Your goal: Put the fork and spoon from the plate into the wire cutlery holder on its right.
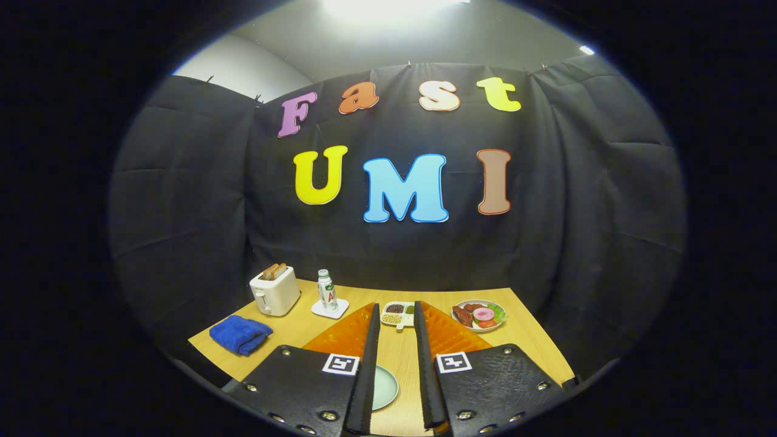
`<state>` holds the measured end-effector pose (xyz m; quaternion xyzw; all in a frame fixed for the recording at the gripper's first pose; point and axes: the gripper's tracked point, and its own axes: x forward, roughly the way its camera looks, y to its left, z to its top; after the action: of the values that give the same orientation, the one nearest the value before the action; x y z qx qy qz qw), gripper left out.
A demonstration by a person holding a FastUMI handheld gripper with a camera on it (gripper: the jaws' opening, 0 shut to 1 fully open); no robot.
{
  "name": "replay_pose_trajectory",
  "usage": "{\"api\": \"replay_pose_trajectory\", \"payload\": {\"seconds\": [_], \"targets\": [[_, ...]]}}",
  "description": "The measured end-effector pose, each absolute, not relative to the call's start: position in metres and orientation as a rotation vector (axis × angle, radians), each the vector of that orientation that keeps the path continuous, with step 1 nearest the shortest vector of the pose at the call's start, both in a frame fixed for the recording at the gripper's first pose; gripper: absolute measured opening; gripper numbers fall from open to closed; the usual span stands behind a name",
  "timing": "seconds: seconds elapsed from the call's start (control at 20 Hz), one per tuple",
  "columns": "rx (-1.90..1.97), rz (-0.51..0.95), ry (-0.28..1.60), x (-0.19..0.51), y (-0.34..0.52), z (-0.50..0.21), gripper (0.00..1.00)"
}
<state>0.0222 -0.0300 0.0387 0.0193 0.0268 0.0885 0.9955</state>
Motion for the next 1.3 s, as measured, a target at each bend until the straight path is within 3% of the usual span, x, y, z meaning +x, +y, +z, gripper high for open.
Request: {"api": "replay_pose_trajectory", "payload": {"seconds": [0.5, 0.7, 0.85, 1.0, 1.3], "targets": [[0.048, 0.138, 0.211, 0.037, -0.057, -0.030, 0.32], [0.056, 0.135, 0.189, 0.035, -0.058, -0.028, 0.32], [0.072, 0.164, 0.134, 0.032, -0.046, -0.014, 0.60], [0.065, 0.153, 0.070, 0.030, -0.043, 0.001, 0.78], [0.057, 0.151, 0.010, 0.026, -0.035, 0.016, 0.81]]}}
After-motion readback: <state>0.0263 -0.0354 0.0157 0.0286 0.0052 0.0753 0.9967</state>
